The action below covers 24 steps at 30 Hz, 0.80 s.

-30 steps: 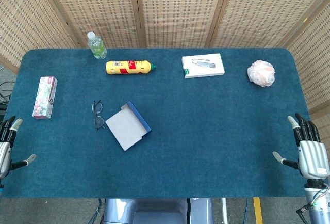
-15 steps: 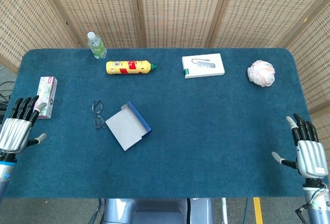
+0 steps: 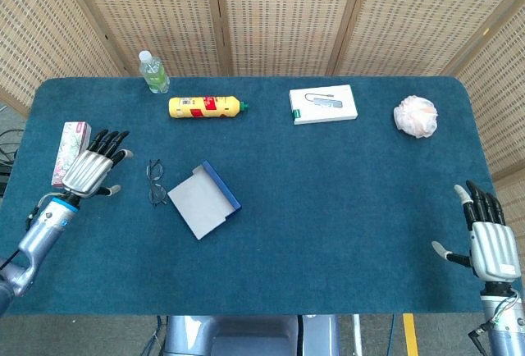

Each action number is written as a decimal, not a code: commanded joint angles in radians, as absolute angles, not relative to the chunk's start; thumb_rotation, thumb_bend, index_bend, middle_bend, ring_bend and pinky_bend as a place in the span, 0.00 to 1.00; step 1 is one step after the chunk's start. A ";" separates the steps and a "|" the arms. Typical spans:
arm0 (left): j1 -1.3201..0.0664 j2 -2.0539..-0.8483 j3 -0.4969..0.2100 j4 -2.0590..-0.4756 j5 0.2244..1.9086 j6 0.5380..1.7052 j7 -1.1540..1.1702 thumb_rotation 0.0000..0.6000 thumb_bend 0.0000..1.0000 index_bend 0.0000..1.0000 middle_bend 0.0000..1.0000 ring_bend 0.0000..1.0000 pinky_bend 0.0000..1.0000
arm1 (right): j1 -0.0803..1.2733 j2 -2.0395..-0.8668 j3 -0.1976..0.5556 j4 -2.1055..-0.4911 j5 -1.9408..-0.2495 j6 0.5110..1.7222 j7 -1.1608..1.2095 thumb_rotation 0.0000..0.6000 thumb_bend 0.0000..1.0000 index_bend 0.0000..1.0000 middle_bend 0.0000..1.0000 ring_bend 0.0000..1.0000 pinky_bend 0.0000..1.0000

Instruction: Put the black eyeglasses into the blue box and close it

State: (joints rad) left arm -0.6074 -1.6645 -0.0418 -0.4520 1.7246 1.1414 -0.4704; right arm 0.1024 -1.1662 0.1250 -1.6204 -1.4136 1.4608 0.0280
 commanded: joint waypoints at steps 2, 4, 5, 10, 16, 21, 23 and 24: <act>-0.674 -1.750 0.007 -0.342 1.755 1.080 -0.517 1.00 0.16 0.31 0.00 0.00 0.00 | 0.103 -1.165 0.127 -1.622 -1.405 1.456 0.023 1.00 0.00 0.00 0.00 0.00 0.00; -0.688 -1.768 0.026 -0.311 1.767 1.065 -0.517 1.00 0.16 0.32 0.00 0.00 0.00 | 0.103 -1.165 0.127 -1.623 -1.400 1.454 0.020 1.00 0.00 0.00 0.00 0.00 0.00; -0.691 -1.772 0.030 -0.303 1.771 1.062 -0.516 1.00 0.17 0.32 0.00 0.00 0.00 | 0.103 -1.164 0.127 -1.624 -1.399 1.453 0.019 1.00 0.00 0.00 0.00 0.00 0.00; -0.723 -1.806 0.062 -0.251 1.787 1.042 -0.523 1.00 0.19 0.33 0.00 0.00 0.00 | 0.099 -1.162 0.128 -1.627 -1.390 1.454 0.012 1.00 0.00 0.00 0.00 0.00 0.00; -0.743 -1.828 0.085 -0.222 1.791 1.036 -0.536 1.00 0.21 0.35 0.00 0.00 0.00 | 0.097 -1.162 0.130 -1.628 -1.383 1.455 0.007 1.00 0.00 0.00 0.00 0.00 0.00; -0.754 -1.836 0.097 -0.209 1.790 1.030 -0.528 1.00 0.24 0.39 0.00 0.00 0.00 | 0.097 -1.163 0.132 -1.627 -1.383 1.458 0.007 1.00 0.00 0.00 0.00 0.00 0.00; -0.758 -1.837 0.105 -0.208 1.792 1.030 -0.523 1.00 0.26 0.41 0.00 0.00 0.00 | 0.095 -1.164 0.133 -1.626 -1.384 1.462 0.010 1.00 0.00 0.00 0.00 0.00 0.00; -0.758 -1.838 0.108 -0.208 1.792 1.031 -0.521 1.00 0.26 0.41 0.00 0.00 0.00 | 0.095 -1.164 0.133 -1.625 -1.385 1.463 0.011 1.00 0.00 0.00 0.00 0.00 0.00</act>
State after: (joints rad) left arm -0.7570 -1.8372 0.1059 -0.2086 1.7912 1.0303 -0.5234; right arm 0.0951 -1.1640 0.1328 -1.6253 -1.3844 1.4625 0.0110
